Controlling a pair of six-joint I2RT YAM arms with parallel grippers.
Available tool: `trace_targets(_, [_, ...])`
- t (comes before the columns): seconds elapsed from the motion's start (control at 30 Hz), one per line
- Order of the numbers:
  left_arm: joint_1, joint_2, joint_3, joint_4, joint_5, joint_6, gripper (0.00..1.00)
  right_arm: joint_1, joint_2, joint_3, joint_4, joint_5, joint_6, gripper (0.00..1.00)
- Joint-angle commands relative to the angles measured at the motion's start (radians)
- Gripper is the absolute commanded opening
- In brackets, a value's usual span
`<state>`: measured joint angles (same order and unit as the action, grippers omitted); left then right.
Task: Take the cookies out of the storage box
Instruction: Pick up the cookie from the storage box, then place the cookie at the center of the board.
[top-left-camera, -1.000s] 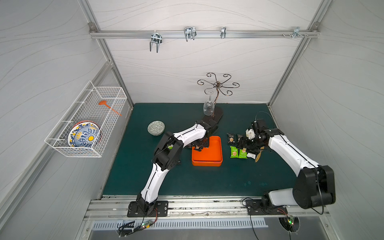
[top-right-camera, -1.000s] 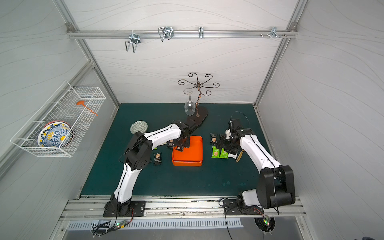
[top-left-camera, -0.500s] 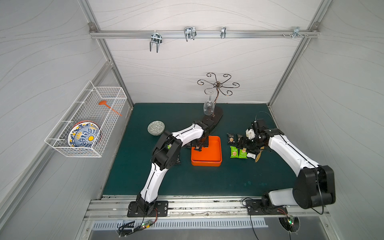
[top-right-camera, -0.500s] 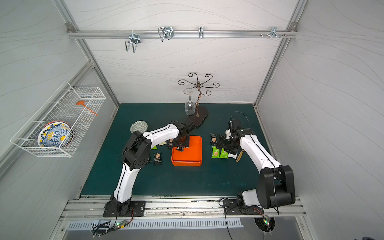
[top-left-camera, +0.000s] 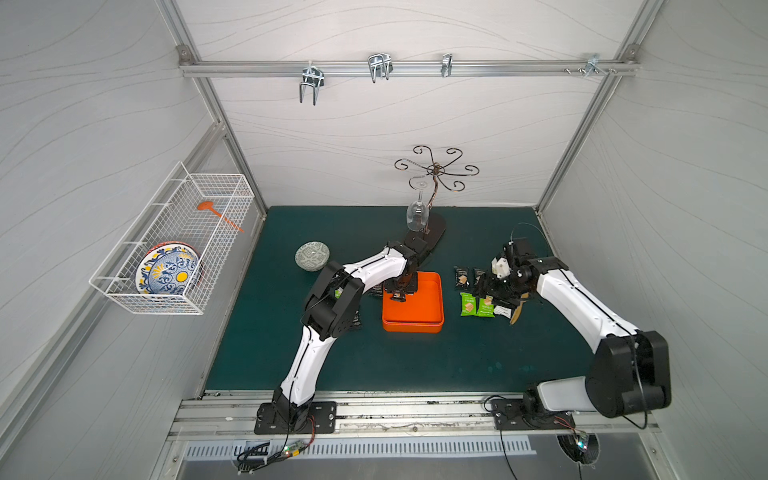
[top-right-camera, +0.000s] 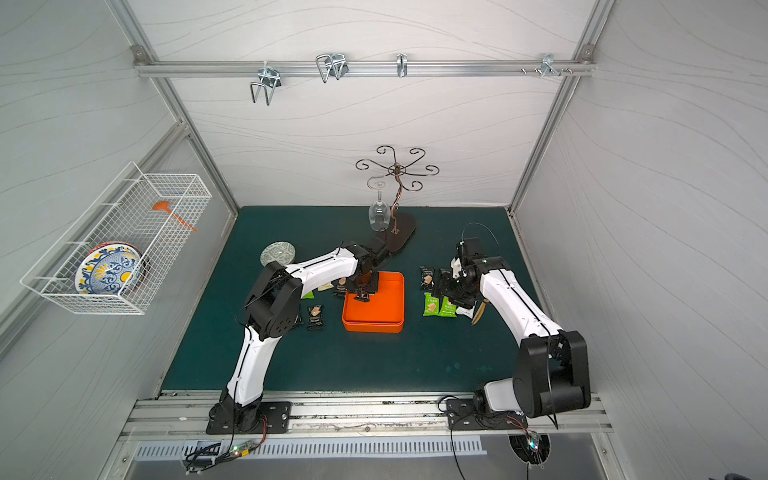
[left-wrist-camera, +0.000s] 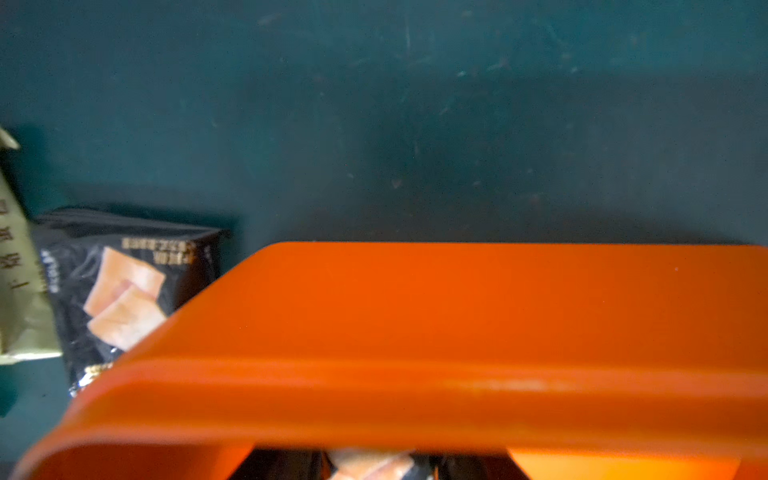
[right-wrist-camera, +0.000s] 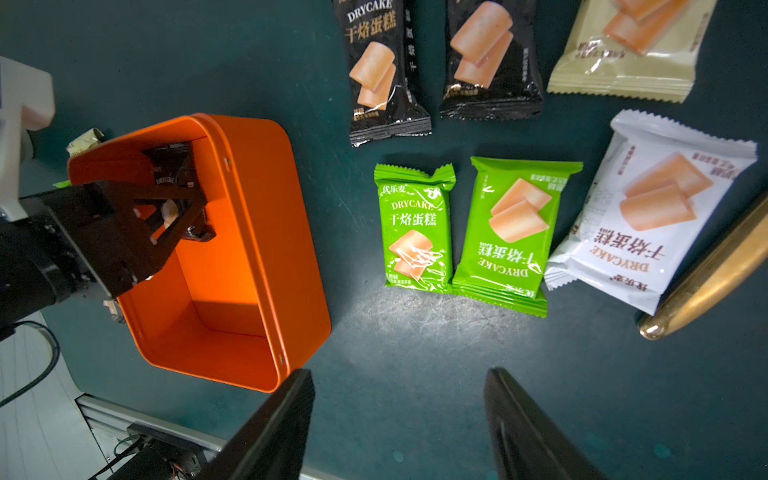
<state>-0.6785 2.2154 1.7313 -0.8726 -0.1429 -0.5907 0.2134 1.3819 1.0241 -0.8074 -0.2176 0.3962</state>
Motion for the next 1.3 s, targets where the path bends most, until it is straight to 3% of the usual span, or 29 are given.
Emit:
trace_targets(0.0, [0.005, -0.043, -0.006, -0.005, -0.017, 0.008, 0.41, -0.005, 0.0, 0.021, -0.004, 0.002, 0.013, 0.7])
trace_targets(0.7, [-0.003, -0.325, -0.053, -0.029, 0.005, 0.014, 0.42, 0.063, 0.012, 0.074, -0.011, 0.028, 0.053, 0.7])
trace_targets(0.9, [0.019, -0.448, -0.155, -0.013, 0.015, 0.017, 0.42, 0.109, 0.021, 0.096, -0.016, 0.055, 0.076, 0.7])
trace_targets(1.27, [0.157, -0.66, -0.411, 0.016, 0.004, 0.035, 0.43, 0.177, 0.04, 0.12, -0.021, 0.09, 0.107, 0.7])
